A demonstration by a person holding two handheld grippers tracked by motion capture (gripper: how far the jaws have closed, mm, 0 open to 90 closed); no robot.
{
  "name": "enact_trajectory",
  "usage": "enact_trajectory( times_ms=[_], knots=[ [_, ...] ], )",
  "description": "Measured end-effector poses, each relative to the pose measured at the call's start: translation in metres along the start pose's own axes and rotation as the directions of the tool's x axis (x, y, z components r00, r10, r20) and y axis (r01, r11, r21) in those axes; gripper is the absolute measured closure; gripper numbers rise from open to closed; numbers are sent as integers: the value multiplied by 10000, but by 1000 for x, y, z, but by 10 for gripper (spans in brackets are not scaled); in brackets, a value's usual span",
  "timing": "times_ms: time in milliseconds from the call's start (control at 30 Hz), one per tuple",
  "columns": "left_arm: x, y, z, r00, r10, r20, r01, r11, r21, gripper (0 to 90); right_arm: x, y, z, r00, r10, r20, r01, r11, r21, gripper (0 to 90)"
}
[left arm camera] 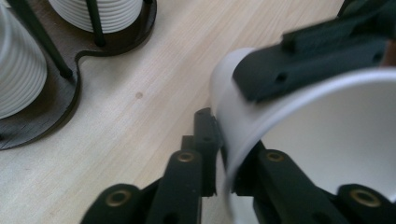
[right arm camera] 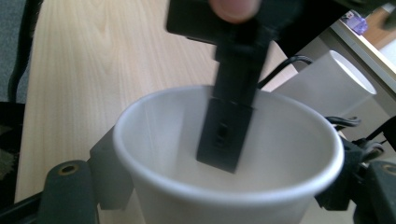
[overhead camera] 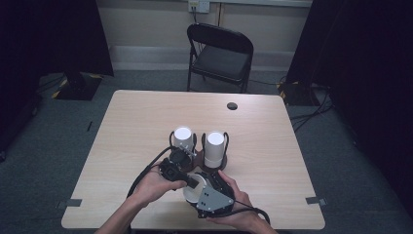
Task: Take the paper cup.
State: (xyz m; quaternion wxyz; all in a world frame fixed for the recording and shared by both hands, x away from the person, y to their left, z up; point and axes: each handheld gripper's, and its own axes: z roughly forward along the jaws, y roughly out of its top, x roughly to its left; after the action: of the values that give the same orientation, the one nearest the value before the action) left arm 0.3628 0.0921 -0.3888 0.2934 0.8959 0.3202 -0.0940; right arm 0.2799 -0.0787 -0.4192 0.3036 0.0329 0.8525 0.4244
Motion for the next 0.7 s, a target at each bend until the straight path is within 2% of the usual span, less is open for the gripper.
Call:
enact_trajectory(
  times_ms=[100,133,233,267,333,433,467,567,600,633,667,700],
  knots=[
    [5,-6,-2,9990,-393,217,406,9972,-635,759,-2,-1,-1,9999,93,46,-93,10000,5,237],
    [6,-8,-2,9989,-346,315,371,9959,-825,759,-3,-1,-2,9998,171,34,-171,9999,19,237],
    [5,-13,0,9992,-350,215,374,9913,-1266,745,-3,-1,-1,9995,315,49,-315,9995,9,237],
    [5,-16,0,9995,-303,81,312,9886,-1475,723,-3,-1,-1,9994,331,79,-331,9994,31,236],
    [4,-18,-1,9986,-510,-141,474,9809,-1885,655,-4,-2,-2,9991,418,80,-419,9991,52,237],
    [4,-20,-2,9987,-494,-147,452,9768,-2092,643,-5,-3,-2,9987,502,109,-503,9987,83,236],
    [3,-22,-2,9986,-428,-295,349,9726,-2300,606,-6,-3,-2,9980,554,313,-561,9982,219,232],
    [1,-25,-5,9954,-507,-812,271,9627,-2692,503,-9,-5,-3,9977,593,344,-603,9977,307,230],
    [1,-25,-5,9954,-507,-812,271,9627,-2692,476,-9,-5,-4,9970,671,385,-682,9972,295,230],
    [1,-28,-7,9936,-656,-919,348,9521,-3037,445,-10,-6,-4,9962,762,427,-776,9965,316,230],
    [2,-29,-9,9931,-673,-961,337,9483,-3156,409,-12,-7,-5,9954,846,458,-860,9959,286,230],
    [2,-29,-9,9931,-673,-961,337,9483,-3156,388,-12,-7,-5,9954,846,458,-860,9959,286,230]
  ],
)
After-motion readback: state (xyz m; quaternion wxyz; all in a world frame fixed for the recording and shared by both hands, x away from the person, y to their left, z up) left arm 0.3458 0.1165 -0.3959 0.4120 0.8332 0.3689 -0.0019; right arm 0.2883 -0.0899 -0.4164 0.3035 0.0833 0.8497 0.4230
